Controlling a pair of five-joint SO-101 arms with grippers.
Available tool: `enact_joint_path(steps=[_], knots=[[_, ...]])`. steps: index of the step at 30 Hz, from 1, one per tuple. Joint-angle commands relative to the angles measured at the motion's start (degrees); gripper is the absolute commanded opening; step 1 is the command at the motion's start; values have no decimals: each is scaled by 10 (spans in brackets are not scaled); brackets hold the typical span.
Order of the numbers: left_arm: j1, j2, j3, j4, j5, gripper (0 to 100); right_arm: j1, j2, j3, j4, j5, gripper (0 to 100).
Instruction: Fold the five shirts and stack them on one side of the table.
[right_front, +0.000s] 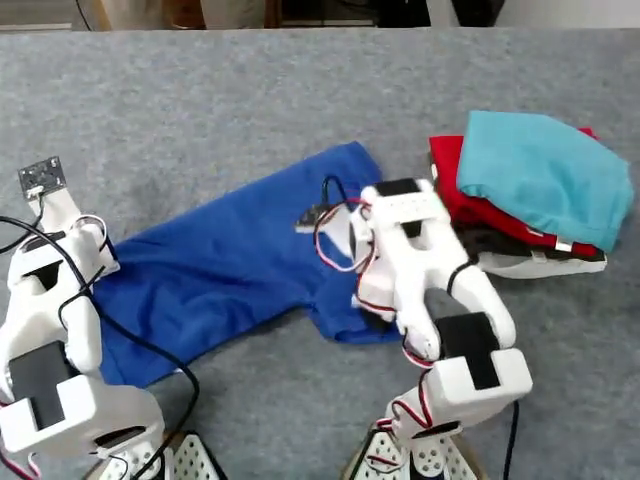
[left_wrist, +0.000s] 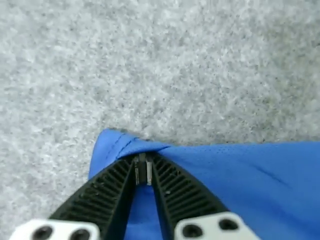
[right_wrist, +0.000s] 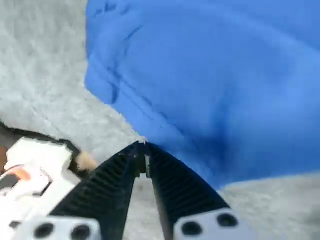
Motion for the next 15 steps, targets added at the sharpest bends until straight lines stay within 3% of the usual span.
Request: enact_joint_path(steps=[1, 8, 12, 15], knots=[[-17, 0, -26, -6, 8, 19, -29, -1, 25, -10, -20, 2], [-17, 0, -25, -6, 8, 19, -46, -3, 1, 10, -30, 2], [-17, 0, -25, -6, 8, 19, -39, -63, -118, 113, -29, 2], [-17, 0, -25, -6, 8, 19, -39, -111, -255, 132, -30, 2]])
